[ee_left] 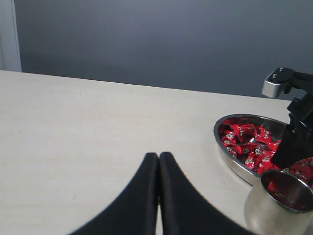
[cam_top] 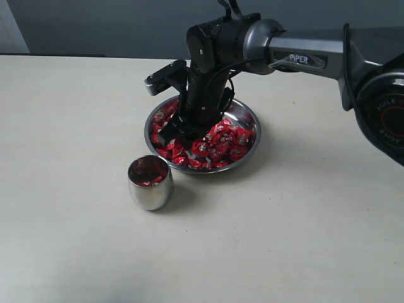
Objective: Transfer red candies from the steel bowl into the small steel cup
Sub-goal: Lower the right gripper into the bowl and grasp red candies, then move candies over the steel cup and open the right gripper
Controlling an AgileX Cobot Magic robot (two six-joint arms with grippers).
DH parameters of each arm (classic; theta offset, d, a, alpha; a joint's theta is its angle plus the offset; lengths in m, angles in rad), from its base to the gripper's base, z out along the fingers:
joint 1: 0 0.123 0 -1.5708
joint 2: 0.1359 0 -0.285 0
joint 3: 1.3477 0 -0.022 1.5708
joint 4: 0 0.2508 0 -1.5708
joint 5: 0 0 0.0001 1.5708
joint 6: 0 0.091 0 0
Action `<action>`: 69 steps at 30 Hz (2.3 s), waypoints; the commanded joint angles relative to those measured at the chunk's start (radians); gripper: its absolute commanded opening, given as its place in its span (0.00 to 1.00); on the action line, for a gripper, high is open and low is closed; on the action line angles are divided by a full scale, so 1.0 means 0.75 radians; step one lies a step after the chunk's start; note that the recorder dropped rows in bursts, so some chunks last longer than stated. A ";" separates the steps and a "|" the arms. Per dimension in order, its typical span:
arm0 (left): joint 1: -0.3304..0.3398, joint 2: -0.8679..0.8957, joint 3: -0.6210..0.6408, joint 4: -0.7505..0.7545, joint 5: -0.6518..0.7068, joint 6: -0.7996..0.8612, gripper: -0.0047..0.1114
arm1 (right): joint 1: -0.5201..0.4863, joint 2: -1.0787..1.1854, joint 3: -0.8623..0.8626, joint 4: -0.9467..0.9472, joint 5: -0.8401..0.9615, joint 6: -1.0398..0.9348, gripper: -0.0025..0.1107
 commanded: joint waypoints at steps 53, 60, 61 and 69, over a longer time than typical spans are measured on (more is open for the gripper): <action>-0.009 -0.007 0.003 0.000 -0.007 -0.004 0.04 | 0.040 -0.210 -0.006 0.531 0.300 -0.282 0.09; -0.009 -0.007 0.003 0.000 -0.007 -0.004 0.04 | 0.129 -0.210 -0.006 0.493 0.357 -0.339 0.10; -0.009 -0.007 0.003 0.000 -0.007 -0.004 0.04 | 0.135 -0.210 -0.006 0.484 0.357 -0.339 0.12; -0.009 -0.007 0.003 0.000 -0.007 -0.004 0.04 | 0.138 -0.210 -0.006 0.383 0.325 -0.339 0.41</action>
